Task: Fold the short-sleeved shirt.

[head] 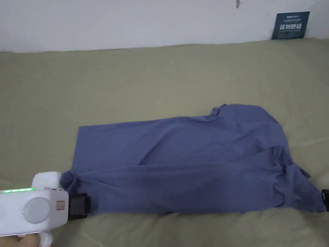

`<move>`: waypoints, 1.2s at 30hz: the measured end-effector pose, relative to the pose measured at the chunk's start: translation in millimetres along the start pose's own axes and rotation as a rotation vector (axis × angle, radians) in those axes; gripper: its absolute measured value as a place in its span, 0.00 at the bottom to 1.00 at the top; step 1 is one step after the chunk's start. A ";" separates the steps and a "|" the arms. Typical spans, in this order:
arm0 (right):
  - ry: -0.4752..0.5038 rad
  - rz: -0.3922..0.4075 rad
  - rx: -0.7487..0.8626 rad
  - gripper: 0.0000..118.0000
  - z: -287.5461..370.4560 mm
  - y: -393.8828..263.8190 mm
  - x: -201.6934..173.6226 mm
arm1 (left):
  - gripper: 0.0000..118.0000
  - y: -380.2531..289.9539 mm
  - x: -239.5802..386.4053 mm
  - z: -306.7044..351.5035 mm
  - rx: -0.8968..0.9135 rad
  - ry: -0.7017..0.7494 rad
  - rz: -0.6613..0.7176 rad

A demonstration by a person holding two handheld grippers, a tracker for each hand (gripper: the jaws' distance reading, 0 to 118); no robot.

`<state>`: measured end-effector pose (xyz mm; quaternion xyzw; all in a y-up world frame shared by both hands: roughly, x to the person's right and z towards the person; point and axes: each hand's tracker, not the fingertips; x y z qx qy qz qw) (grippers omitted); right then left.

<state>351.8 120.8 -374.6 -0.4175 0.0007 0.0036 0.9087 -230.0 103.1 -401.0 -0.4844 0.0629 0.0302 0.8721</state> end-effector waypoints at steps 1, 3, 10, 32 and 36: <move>0.003 0.006 -0.002 0.00 -2.4 0.9 -2.1 | 0.93 0.2 -2.7 -4.7 -0.005 -0.013 0.012; 0.007 0.017 -0.006 0.00 -6.2 3.4 -8.7 | 0.91 -1.7 12.6 -4.8 -0.026 -0.030 0.043; 0.031 -0.003 -0.064 0.98 -34.2 17.3 -13.3 | 0.12 -3.0 20.4 -3.1 -0.029 -0.079 -0.005; 0.046 0.063 -0.032 0.04 31.3 -2.0 -11.6 | 0.06 -27.3 3.9 61.7 0.018 -0.045 -0.042; 0.071 0.043 -0.035 0.04 59.1 -29.5 -5.8 | 0.06 -55.0 -8.8 78.8 0.007 -0.070 -0.013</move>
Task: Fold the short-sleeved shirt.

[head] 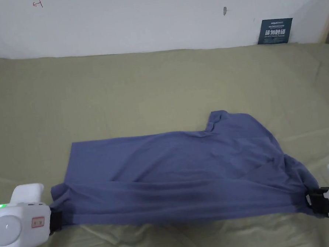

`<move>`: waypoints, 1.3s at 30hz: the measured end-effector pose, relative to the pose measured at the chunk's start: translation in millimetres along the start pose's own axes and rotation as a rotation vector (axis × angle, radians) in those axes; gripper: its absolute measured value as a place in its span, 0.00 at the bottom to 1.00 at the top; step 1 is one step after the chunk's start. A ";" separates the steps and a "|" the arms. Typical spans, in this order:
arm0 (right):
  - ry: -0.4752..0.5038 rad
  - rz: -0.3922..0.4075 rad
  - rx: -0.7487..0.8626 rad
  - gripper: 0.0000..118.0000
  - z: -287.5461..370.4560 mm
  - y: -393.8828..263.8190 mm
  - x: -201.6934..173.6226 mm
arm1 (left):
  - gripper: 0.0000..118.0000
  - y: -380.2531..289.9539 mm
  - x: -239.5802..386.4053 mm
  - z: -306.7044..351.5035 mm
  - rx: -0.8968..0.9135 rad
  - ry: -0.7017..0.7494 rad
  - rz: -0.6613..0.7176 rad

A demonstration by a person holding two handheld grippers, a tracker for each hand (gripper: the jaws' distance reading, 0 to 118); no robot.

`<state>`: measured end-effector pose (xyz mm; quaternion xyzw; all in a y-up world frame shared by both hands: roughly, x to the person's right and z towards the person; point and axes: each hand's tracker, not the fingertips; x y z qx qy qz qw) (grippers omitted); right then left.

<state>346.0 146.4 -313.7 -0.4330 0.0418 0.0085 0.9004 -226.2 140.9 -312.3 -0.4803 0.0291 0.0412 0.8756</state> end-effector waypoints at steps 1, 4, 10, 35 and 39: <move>0.001 0.002 -0.002 0.04 6.2 -9.4 -1.2 | 0.06 -9.1 -1.3 5.5 -0.003 -0.004 0.003; 0.008 -0.018 -0.024 0.04 18.3 -39.3 -3.5 | 0.06 -33.9 -5.4 19.2 -0.015 -0.020 0.012; 0.015 -0.054 -0.076 0.04 10.3 -71.7 -2.6 | 0.06 -54.8 -13.4 18.1 -0.034 -0.053 0.045; -0.072 0.009 -0.003 0.01 -136.5 116.8 -4.2 | 0.94 152.5 16.9 -134.7 0.046 0.122 0.008; -0.086 0.025 -0.024 0.01 -160.5 125.3 5.0 | 0.94 158.3 21.2 -158.2 -0.017 0.182 -0.055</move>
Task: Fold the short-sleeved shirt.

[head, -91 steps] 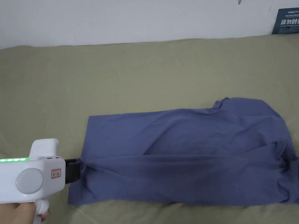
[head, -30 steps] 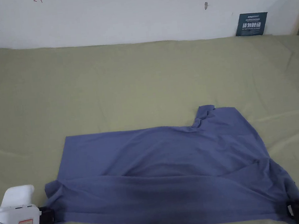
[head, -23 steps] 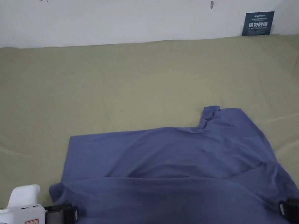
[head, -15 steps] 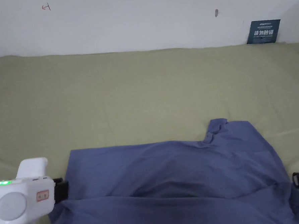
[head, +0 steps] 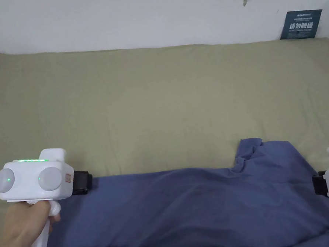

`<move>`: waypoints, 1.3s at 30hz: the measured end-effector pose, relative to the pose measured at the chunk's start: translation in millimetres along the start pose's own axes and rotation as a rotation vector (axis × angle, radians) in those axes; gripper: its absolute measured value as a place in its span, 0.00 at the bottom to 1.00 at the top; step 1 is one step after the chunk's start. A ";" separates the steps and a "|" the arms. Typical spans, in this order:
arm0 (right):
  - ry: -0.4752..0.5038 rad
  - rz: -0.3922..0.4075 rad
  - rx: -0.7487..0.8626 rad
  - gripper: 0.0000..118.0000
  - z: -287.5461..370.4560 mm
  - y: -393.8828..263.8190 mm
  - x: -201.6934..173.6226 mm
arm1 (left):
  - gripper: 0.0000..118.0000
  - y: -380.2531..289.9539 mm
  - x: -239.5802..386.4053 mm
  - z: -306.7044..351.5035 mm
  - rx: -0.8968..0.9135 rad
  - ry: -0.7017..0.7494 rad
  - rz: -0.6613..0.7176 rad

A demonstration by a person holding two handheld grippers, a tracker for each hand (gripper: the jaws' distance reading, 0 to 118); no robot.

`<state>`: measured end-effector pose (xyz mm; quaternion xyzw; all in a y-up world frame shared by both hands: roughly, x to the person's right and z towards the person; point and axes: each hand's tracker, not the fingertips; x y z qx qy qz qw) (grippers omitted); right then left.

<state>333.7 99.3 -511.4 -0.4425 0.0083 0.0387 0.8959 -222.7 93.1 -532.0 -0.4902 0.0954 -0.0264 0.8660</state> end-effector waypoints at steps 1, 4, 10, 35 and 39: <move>-0.008 0.001 -0.005 0.01 -3.9 3.0 2.2 | 0.94 -0.9 1.4 -3.0 -0.022 0.026 -0.013; -0.019 -0.003 -0.006 0.01 -8.6 10.8 8.8 | 0.82 -3.7 -4.9 1.0 -0.029 -0.098 0.033; -0.002 -0.049 -0.043 0.15 -43.3 34.5 31.0 | 0.05 -5.2 -0.6 7.0 -0.006 -0.119 0.033; 0.108 -0.032 0.140 0.00 148.0 -21.4 16.2 | 0.05 -70.7 -50.8 152.2 0.167 -0.201 0.078; 0.123 -0.027 0.178 0.00 190.7 -68.4 15.9 | 0.05 -116.5 -58.9 183.9 0.187 -0.207 0.051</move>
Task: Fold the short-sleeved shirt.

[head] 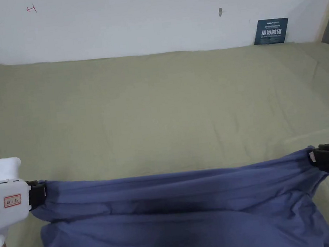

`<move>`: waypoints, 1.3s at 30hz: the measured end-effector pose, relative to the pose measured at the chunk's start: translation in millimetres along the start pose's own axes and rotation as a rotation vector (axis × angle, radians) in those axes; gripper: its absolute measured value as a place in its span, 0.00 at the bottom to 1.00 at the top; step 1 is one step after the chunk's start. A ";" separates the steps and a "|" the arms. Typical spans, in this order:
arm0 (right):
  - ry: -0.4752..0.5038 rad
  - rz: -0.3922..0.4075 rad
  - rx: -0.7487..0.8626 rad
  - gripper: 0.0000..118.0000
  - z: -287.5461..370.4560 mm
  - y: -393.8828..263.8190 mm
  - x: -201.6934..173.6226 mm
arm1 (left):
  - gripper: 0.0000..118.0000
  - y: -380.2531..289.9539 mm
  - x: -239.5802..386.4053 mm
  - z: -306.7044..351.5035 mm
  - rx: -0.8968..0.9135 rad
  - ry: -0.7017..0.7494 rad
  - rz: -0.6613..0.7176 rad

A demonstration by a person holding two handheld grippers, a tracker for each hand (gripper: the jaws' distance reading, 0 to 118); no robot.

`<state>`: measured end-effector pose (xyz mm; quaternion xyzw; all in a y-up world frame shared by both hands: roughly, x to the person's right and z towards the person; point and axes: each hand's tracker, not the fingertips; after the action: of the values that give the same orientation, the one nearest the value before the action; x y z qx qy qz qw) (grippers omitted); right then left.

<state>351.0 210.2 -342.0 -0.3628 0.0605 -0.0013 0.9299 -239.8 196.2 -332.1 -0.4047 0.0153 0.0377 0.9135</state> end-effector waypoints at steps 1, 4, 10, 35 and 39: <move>0.004 -0.005 0.004 0.00 10.5 -11.6 -0.8 | 0.05 -11.1 -0.9 8.2 0.000 0.003 -0.007; 0.014 -0.013 0.002 0.00 31.5 -44.0 -2.0 | 0.05 -43.4 -4.5 25.2 -0.008 0.003 -0.012; 0.002 -0.003 -0.074 0.00 27.9 -97.0 -2.5 | 0.05 -99.6 -10.5 18.4 -0.084 -0.017 0.016; -0.006 0.083 0.225 0.00 21.5 -73.4 -167.0 | 0.01 -77.0 -18.3 25.0 0.008 -0.084 0.141; -0.024 0.090 0.306 0.00 23.1 -72.0 -198.6 | 0.01 -63.3 -55.2 7.3 -0.066 -0.188 0.247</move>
<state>159.6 182.0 -254.4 -0.2139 0.0648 0.0355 0.9741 -289.7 156.1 -277.3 -0.4241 -0.0218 0.1881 0.8856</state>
